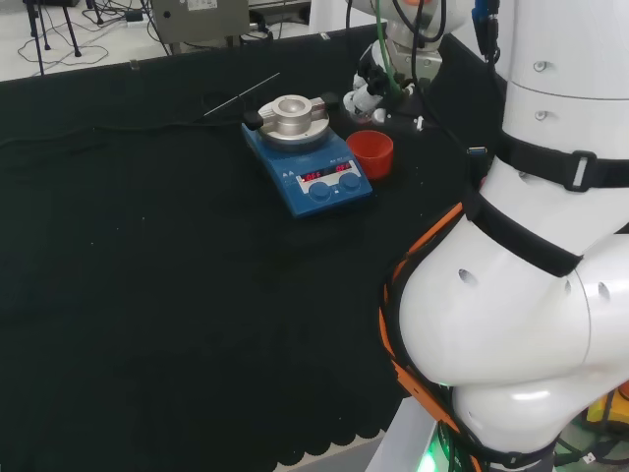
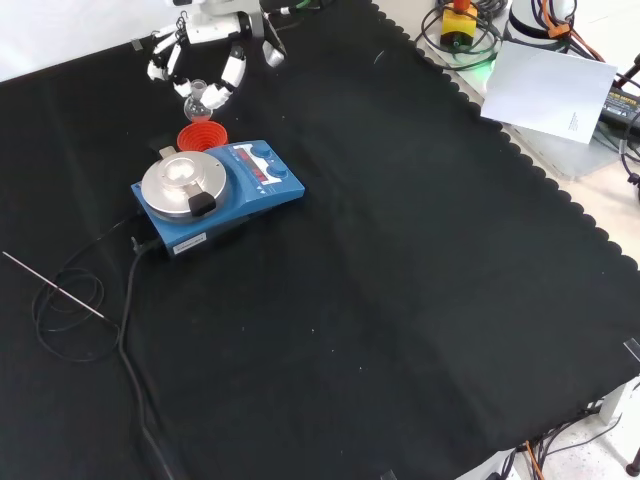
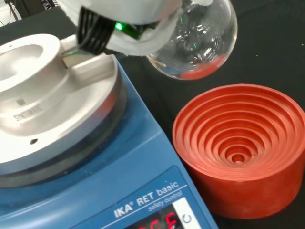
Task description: Place the round-bottom flask on the heater.
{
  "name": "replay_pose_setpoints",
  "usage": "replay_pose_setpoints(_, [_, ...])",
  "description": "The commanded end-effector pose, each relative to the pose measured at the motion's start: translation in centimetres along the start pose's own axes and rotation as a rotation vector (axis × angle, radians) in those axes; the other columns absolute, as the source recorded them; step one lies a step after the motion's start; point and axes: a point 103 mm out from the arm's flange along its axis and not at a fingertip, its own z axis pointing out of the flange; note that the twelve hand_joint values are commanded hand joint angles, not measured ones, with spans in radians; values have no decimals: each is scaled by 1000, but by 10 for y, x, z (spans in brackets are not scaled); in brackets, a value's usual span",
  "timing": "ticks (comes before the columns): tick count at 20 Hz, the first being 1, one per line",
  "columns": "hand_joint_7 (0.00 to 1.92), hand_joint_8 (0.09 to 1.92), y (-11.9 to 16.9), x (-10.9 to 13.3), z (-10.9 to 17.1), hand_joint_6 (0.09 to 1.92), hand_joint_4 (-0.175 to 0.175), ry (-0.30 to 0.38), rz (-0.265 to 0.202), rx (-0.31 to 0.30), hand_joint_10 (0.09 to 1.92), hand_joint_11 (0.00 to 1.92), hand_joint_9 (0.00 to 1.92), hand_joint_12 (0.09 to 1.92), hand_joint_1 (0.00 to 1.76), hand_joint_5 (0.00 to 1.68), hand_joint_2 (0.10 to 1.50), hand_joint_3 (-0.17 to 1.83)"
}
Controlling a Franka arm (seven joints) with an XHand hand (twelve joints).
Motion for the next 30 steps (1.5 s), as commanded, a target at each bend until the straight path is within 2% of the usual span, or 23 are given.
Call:
replay_pose_setpoints(1, [377,697,-5,10,-16,1020,175,-11,-8,-6,705,162,538,1363,1083,1112,664,796])
replay_pose_setpoints(11, [378,696,15,41,-34,1021,175,-5,-43,2,701,167,543,1360,1083,1112,663,798])
replay_pose_setpoints(30, [378,696,52,87,-18,1023,175,-10,-109,87,696,171,547,1357,1083,1112,661,801])
